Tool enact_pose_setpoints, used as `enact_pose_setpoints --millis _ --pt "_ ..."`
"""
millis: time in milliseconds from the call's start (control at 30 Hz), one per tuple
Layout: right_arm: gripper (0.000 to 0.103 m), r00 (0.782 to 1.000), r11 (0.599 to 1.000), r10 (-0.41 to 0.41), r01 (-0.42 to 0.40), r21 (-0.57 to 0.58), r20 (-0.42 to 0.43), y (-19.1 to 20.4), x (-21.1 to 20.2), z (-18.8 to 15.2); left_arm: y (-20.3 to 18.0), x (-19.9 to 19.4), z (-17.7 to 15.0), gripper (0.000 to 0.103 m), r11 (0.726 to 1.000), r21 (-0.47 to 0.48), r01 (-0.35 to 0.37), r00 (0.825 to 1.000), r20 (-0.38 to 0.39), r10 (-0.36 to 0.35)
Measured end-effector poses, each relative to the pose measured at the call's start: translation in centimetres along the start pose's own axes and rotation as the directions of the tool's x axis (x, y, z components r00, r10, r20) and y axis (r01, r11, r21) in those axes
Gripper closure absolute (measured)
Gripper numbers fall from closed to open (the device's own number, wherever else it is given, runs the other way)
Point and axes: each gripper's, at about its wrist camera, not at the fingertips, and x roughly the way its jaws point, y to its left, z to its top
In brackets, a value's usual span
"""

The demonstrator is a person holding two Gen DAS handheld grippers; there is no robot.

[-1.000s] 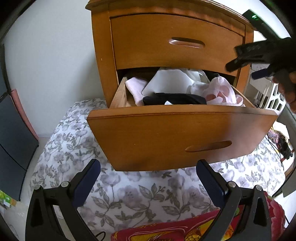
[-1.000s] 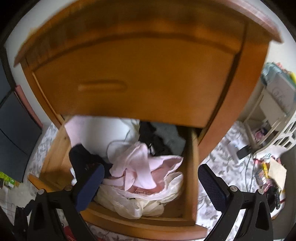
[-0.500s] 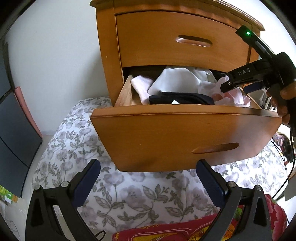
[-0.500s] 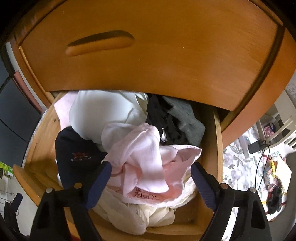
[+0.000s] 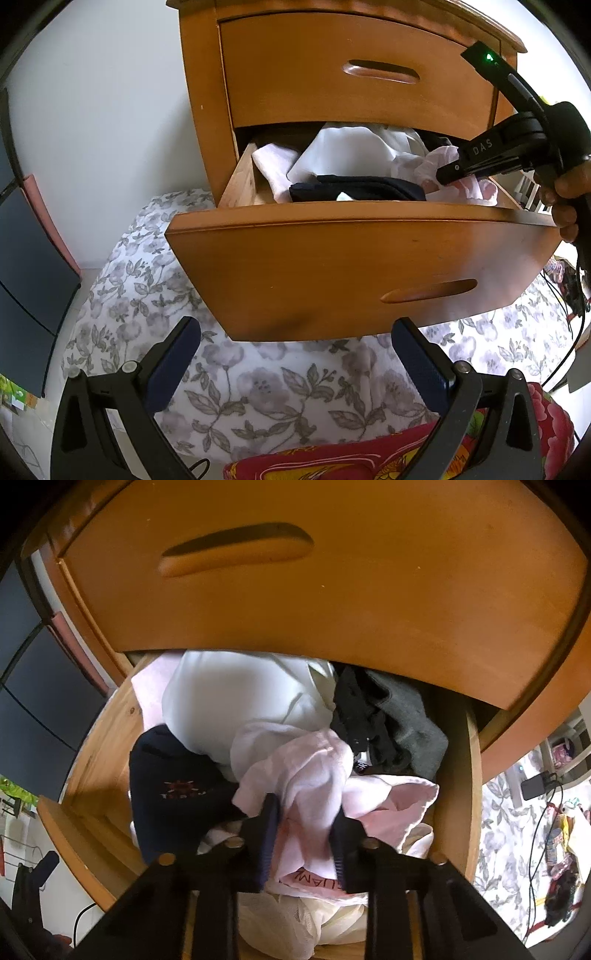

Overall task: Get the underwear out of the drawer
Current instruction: 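Reach the right tool into the drawer and grasp the pink cloth, then lift the pink cloth out of the drawer with the right tool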

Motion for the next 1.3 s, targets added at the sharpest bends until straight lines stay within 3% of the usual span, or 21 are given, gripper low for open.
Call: enact_pose_setpoints --millis 167,633,1067,1300 --pt "0.092 1.0 1.0 -0.002 0.002 -0.022 0.015 0.0 -0.4 -0.1 -0.2 0.1 0.1 0.0 1.0 0.009 0.003 1.0 -0.004 -0.003" --pt "0.093 0.991 1.0 -0.007 0.007 0.002 0.136 -1.2 -3.9 0.7 -0.3 0.7 0.2 0.0 1.0 0.02 0.012 1.0 -0.018 -0.012" --pt "0.094 0.956 1.0 -0.017 0.022 -0.015 0.293 -0.9 -9.7 2.3 -0.4 1.1 0.3 0.0 1.0 0.025 0.015 0.999 -0.03 -0.015" --pt "0.094 0.922 0.998 -0.036 0.05 -0.027 0.387 -0.9 -13.5 3.1 -0.6 1.6 0.5 0.0 0.999 0.031 0.008 0.999 -0.041 -0.007"
